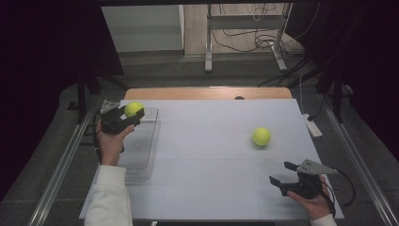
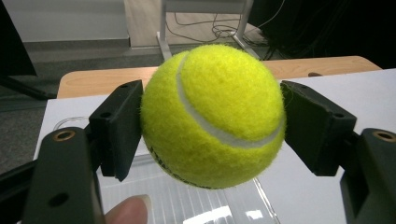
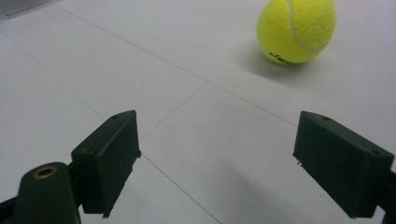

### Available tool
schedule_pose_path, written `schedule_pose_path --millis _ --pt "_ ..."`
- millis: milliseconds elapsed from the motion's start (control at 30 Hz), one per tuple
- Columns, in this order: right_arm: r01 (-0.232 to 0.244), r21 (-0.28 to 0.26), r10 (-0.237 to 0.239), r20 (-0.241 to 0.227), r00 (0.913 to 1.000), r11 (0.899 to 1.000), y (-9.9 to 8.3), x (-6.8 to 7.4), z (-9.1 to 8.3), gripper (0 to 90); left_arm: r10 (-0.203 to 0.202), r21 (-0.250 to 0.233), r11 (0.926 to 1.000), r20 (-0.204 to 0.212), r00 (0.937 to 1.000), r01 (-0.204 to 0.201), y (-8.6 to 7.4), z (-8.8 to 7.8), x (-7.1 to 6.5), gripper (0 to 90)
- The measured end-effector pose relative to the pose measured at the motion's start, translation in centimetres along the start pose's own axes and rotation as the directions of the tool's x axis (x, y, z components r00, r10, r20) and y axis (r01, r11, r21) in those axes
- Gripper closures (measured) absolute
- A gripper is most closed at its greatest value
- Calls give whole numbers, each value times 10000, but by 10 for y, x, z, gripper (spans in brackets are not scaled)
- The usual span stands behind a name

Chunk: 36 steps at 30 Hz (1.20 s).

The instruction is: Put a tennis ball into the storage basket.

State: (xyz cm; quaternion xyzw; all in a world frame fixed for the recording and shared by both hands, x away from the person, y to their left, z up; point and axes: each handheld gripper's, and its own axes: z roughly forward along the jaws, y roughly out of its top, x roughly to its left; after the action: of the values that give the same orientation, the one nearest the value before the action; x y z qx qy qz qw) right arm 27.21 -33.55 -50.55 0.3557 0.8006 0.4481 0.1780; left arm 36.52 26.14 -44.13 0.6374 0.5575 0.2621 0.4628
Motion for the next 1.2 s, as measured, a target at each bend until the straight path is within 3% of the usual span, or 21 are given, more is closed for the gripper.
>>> schedule_pose_path --millis 700,1200 --pt "-1 16 1 5 10000 10000 0 0 0 145 -45 736 9972 -548 9985 86 -2 15 15 264" --pt "3 22 -3 16 10000 10000 0 0 0 145 -64 1323 9911 -685 9976 154 -6 25 20 263"
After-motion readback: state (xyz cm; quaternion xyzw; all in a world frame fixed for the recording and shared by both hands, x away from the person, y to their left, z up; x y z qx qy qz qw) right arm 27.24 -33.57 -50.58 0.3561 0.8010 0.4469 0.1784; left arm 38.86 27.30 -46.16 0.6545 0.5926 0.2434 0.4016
